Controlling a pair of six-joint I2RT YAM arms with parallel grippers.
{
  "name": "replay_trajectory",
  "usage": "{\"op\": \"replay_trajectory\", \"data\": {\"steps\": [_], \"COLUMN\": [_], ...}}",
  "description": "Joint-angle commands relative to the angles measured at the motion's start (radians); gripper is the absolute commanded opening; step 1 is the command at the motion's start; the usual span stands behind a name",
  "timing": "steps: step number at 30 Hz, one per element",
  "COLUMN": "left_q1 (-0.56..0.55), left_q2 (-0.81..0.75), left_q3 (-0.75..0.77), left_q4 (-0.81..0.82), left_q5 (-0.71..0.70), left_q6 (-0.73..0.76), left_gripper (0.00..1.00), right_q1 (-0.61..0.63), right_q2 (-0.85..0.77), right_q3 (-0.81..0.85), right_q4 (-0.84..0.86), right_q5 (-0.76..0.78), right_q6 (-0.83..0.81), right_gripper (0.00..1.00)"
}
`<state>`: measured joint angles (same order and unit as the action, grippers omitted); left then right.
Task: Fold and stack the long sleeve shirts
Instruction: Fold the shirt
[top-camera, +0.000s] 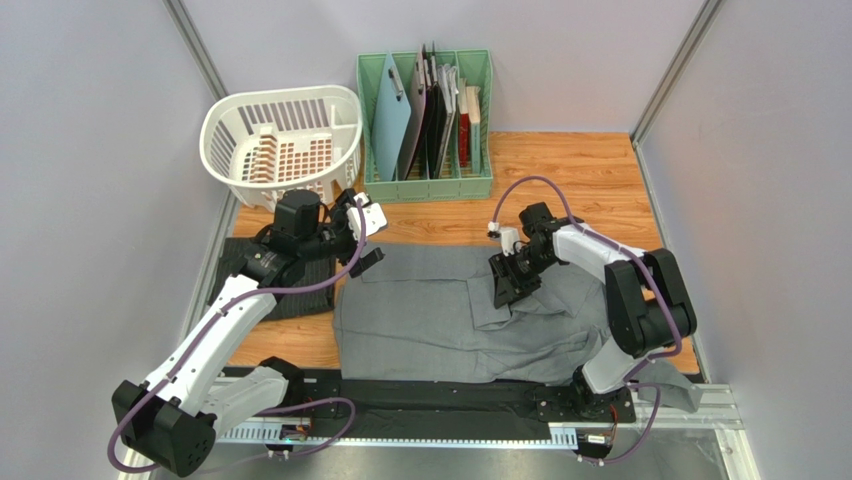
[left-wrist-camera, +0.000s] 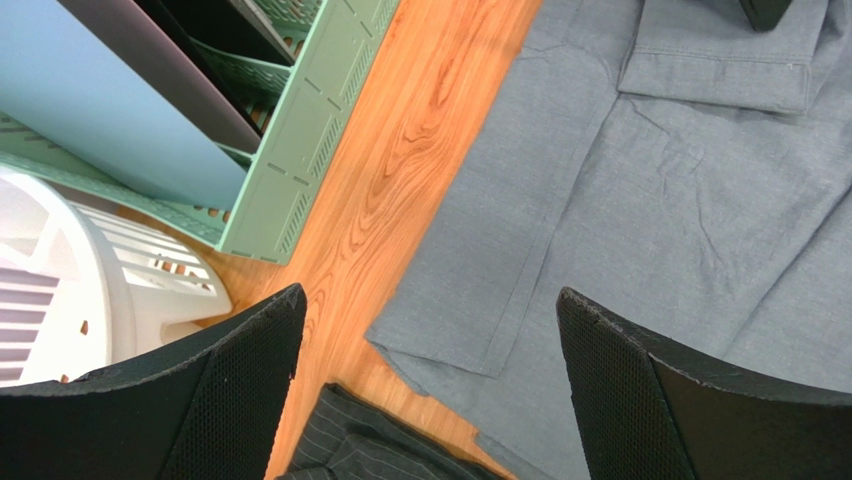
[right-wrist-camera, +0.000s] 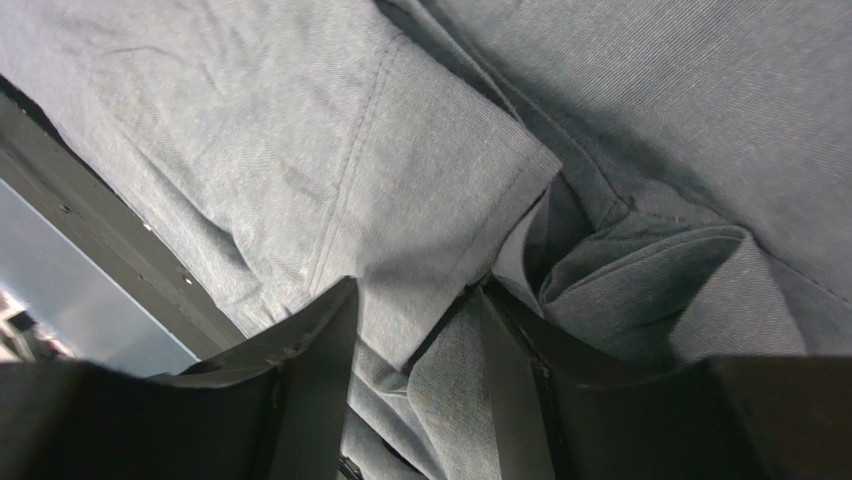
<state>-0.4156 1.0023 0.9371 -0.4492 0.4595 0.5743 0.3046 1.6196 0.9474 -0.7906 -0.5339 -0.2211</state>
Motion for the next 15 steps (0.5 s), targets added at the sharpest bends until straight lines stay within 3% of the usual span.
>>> {"op": "replay_trajectory", "data": {"steps": [1, 3, 7, 11, 12, 13, 14, 15], "left_q1": [-0.002, -0.002, -0.002, 0.000, -0.002, -0.002, 0.000, 0.000], "left_q2": [0.004, 0.004, 0.005, 0.015, 0.018, 0.022, 0.036, 0.042], "left_q3": [0.034, 0.034, 0.037, 0.048, 0.054, 0.058, 0.065, 0.080], "left_q4": [0.041, 0.041, 0.035, 0.024, 0.024, 0.021, 0.012, 0.004], "left_q5": [-0.015, -0.019, -0.013, 0.002, 0.007, 0.016, 0.024, 0.037], "left_q6": [-0.007, -0.008, -0.004, -0.004, -0.002, -0.008, -0.010, -0.013], "left_gripper": [0.99, 0.99, 0.99, 0.99, 0.98, 0.97, 0.94, 0.93], "right_q1": [-0.001, -0.001, -0.009, -0.009, -0.009, -0.009, -0.009, -0.010], "right_q2": [0.063, 0.078, 0.068, -0.016, -0.030, -0.050, -0.058, -0.069], "right_q3": [0.027, 0.031, 0.045, 0.076, 0.083, 0.088, 0.091, 0.096], "right_q4": [0.043, 0.047, 0.044, 0.030, 0.030, 0.027, 0.024, 0.019], "right_q5": [0.012, 0.003, -0.092, -0.169, -0.198, -0.213, -0.233, -0.273], "right_q6": [0.045, 0.048, 0.049, 0.045, 0.043, 0.039, 0.035, 0.037], "right_gripper": [0.54, 0.54, 0.39, 0.30, 0.26, 0.11, 0.02, 0.00]}}
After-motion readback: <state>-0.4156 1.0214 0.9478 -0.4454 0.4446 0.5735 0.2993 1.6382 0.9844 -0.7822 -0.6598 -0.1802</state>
